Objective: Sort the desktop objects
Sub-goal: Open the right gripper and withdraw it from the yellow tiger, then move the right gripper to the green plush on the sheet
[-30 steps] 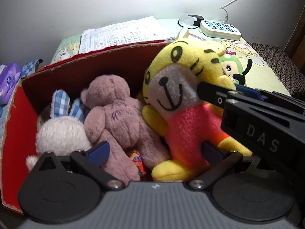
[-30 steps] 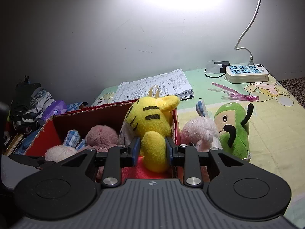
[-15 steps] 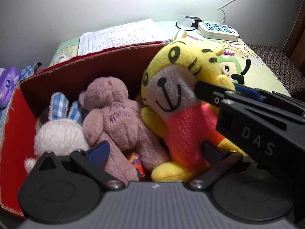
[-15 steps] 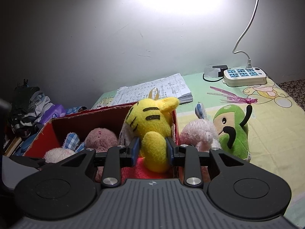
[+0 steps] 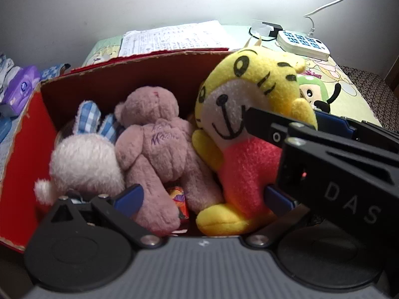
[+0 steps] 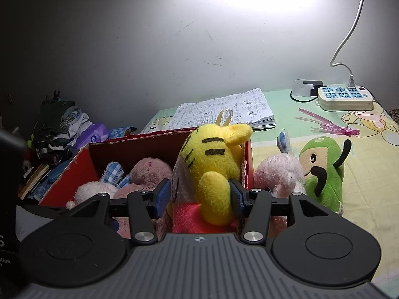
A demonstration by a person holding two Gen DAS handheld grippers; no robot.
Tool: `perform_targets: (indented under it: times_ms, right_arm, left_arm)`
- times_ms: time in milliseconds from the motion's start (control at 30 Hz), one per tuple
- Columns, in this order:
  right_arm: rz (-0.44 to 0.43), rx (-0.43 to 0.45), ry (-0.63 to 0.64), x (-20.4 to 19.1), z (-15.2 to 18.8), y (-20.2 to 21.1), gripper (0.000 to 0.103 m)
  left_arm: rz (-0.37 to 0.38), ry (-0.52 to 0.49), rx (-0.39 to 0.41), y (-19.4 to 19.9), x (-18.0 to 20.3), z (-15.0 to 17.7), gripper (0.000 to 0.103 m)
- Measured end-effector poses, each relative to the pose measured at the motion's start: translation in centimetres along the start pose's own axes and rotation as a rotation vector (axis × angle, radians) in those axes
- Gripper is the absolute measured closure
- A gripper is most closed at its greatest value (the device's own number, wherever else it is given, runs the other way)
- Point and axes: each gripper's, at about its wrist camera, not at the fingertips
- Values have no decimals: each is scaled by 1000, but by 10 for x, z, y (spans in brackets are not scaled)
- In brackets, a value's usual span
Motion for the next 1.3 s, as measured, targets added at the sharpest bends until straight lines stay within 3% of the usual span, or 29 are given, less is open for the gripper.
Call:
perform_targets:
  times_ms: [167,467,833,1133,1300]
  right_arm:
    - [-53,-10,9,6,-1,3,50]
    - [-132,-38,43,13,-2,12,50]
    - [-223,-41,22,29,-3,19,50]
    - [-361,-19,-70,58,0,33,52]
    - [-400,25,-122,84,3,49,52]
  left_arm:
    - [-36,63,7,7,-2,4,0]
    - [-184,128,63,21,2,11,1]
    - [-250,139,94,31,16,13,1]
    - [-298,110,135,50,28,20,1]
    - [-278,116,181,69,39,16,1]
Point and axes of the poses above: each gripper's, at about its wrist camera, not at the fingertips, and y roughly against the way its jaws point, x to its right, z to its underside, and after that the axes turned 12 degrees about y, right-handed
